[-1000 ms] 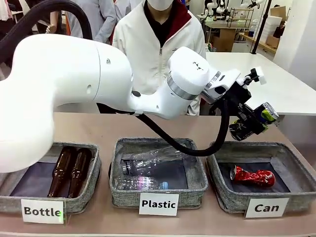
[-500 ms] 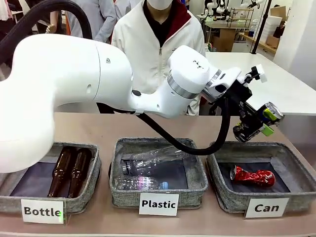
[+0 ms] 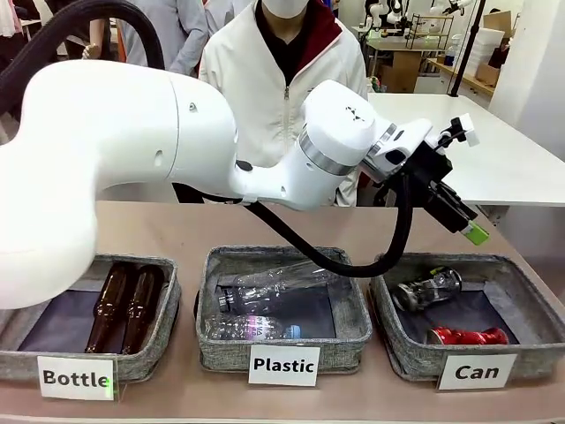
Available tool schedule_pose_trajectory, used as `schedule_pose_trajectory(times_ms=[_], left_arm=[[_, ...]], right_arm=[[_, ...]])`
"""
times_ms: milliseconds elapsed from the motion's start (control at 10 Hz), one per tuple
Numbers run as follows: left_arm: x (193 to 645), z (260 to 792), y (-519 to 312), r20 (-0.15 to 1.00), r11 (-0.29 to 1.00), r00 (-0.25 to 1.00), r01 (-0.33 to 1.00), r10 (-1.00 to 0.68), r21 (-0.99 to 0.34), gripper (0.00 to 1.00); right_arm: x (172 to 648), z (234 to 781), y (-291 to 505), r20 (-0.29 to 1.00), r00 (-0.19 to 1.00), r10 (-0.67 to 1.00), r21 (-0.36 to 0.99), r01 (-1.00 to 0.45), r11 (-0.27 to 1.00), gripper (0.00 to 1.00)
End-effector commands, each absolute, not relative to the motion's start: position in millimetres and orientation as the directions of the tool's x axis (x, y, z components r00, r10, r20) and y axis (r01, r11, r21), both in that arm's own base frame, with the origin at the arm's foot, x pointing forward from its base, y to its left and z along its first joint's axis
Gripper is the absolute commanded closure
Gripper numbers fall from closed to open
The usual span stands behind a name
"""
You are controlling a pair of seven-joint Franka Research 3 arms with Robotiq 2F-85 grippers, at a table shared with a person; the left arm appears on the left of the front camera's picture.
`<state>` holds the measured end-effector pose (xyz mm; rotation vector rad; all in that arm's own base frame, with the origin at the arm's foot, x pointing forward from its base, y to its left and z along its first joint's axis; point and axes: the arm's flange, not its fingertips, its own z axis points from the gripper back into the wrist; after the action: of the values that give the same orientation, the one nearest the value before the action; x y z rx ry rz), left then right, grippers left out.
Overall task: Sort the can waste into the basket.
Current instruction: Pick up the can waste from the table and place it in the right Fabric basket.
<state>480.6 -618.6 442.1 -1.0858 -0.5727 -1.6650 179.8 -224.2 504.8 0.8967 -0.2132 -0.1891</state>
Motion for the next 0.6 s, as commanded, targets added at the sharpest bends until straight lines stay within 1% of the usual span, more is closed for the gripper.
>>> schedule_pose_trajectory(times_ms=[0,100,200,300,400,500], left_arm=[[476.1,461.1,-602.6,0.879,-0.378,-0.029,0.909,-0.476,-0.174,0.00],[472.0,470.8,-584.4,0.883,-0.396,-0.012,0.896,-0.469,-0.199,0.00],[465.9,483.2,-556.3,0.897,-0.388,0.027,0.895,-0.441,-0.218,0.00],[459.3,495.3,-521.5,0.906,-0.354,0.081,0.903,-0.416,-0.244,0.00],[453.2,505.0,-474.9,0.905,-0.281,0.160,0.917,-0.394,-0.284,0.00],[446.1,508.0,-429.7,0.897,-0.260,0.241,0.900,-0.370,-0.349,0.00]], right_arm=[[183.2,507.8,-222.9,0.111,0.958,-0.263,0.790,0.076,0.609,0.00],[179.8,504.8,-224.2,0.104,0.962,-0.251,0.789,0.074,0.610,0.00],[200.2,507.7,-213.0,0.136,0.968,-0.209,0.795,0.019,0.606,0.00],[227.6,510.1,-196.7,0.183,0.971,-0.151,0.813,-0.063,0.579,0.00],[264.5,511.1,-174.0,0.200,0.975,-0.100,0.834,-0.116,0.539,0.00],[295.5,510.8,-151.5,0.216,0.974,-0.070,0.847,-0.152,0.509,0.00]])
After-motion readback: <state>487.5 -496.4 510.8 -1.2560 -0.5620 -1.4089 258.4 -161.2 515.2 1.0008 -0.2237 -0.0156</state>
